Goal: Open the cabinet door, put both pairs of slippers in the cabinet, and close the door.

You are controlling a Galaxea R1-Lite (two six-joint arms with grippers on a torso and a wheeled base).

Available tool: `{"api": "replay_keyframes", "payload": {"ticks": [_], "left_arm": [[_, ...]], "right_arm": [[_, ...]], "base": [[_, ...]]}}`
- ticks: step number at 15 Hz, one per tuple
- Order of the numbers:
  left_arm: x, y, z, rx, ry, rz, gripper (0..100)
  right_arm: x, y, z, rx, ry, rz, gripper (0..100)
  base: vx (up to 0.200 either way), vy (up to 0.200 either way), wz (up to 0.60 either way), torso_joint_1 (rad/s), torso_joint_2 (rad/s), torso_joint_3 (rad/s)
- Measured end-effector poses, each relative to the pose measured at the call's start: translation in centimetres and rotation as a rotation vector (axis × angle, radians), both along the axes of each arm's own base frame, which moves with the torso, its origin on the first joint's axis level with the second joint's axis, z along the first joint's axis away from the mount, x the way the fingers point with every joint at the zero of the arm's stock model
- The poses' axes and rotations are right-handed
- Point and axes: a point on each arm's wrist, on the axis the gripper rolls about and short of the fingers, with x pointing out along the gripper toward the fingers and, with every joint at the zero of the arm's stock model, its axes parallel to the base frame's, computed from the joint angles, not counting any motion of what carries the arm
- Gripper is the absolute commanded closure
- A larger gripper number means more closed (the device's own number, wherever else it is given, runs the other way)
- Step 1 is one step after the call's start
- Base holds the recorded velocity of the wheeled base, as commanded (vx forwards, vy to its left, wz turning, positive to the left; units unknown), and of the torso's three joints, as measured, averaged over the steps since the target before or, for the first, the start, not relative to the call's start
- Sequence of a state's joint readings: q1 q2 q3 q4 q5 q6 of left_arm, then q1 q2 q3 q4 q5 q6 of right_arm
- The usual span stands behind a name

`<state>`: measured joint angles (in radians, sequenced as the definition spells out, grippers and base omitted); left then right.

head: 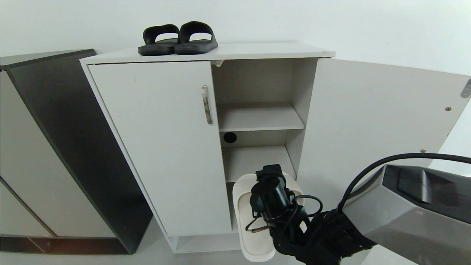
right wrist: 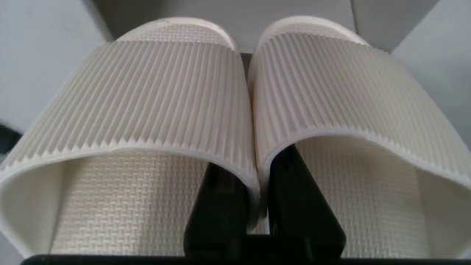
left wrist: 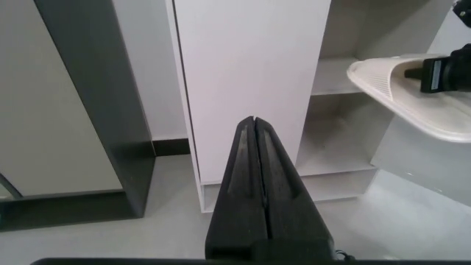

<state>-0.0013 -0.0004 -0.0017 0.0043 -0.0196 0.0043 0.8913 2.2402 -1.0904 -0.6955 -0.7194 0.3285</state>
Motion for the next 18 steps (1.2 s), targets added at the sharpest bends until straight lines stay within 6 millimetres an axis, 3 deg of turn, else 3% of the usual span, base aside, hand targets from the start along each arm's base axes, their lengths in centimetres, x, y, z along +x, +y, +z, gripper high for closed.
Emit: {"api": "replay_keyframes", "payload": {"ticks": [4, 12, 18], "left_arm": [[0.0, 0.0, 0.0, 0.000, 0.000, -0.001, 100], [0.0, 0.0, 0.0, -0.002, 0.000, 0.000, 100], [0.0, 0.0, 0.0, -0.003, 0.001, 0.004, 100]], "right_arm": [[0.3, 0.5, -1.5, 0.007, -0.005, 0.006, 100], [0.7, 0.9, -3.0, -0.012, -0.004, -0.003, 100], [0.6, 1.0, -1.8, 0.022, -0.187, 0.030, 100]], "base": [[0.000, 0.000, 0.00, 0.001, 0.00, -0.029], [0.000, 0.000, 0.00, 0.004, 0.00, -0.184], [0.000, 0.000, 0.00, 0.001, 0.00, -0.053]]}}
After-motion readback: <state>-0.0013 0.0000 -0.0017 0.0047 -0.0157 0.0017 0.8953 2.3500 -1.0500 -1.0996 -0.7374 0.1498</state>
